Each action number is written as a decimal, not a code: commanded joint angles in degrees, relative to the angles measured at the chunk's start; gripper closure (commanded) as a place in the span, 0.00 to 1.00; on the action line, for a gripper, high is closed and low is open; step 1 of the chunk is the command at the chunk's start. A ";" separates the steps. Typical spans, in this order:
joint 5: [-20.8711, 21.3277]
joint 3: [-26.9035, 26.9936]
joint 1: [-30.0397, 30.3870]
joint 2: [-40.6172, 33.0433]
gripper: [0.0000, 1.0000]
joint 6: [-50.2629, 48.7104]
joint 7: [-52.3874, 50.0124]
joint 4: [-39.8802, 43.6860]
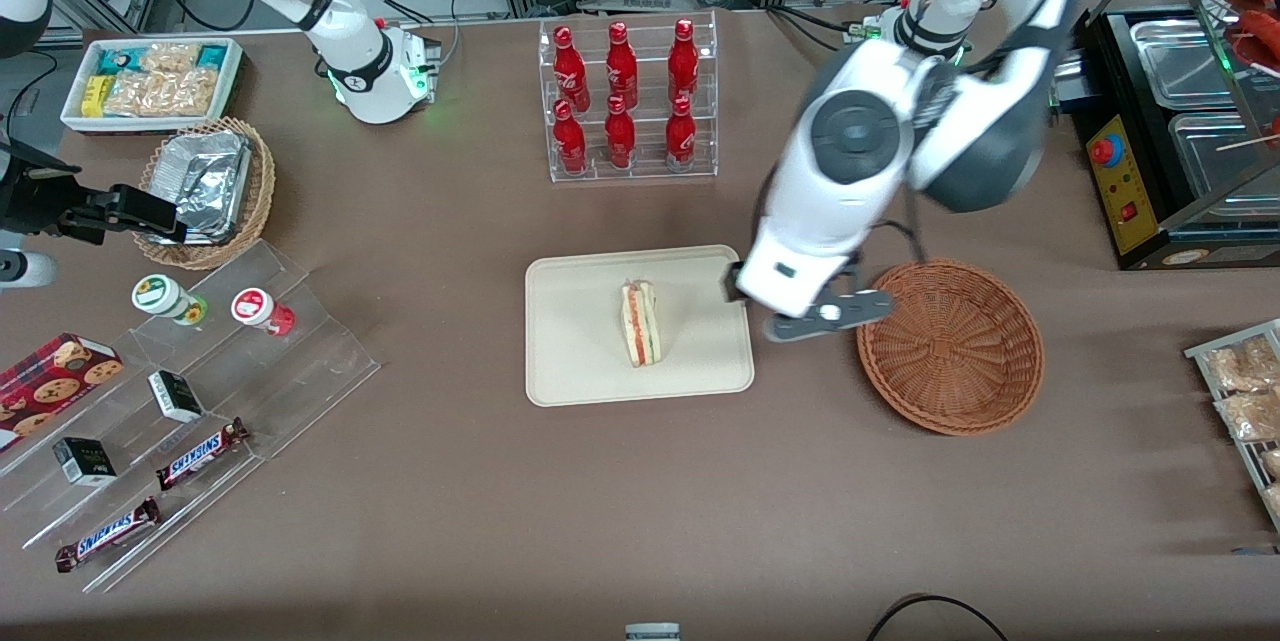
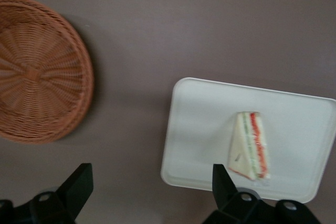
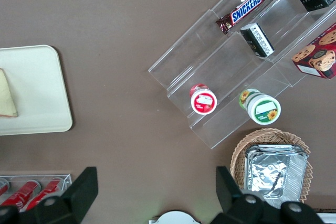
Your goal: Place sandwich from basket to tray
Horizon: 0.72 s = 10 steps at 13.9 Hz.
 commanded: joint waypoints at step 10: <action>0.30 -0.51 23.17 -14.71 0.00 -4.25 32.41 -12.50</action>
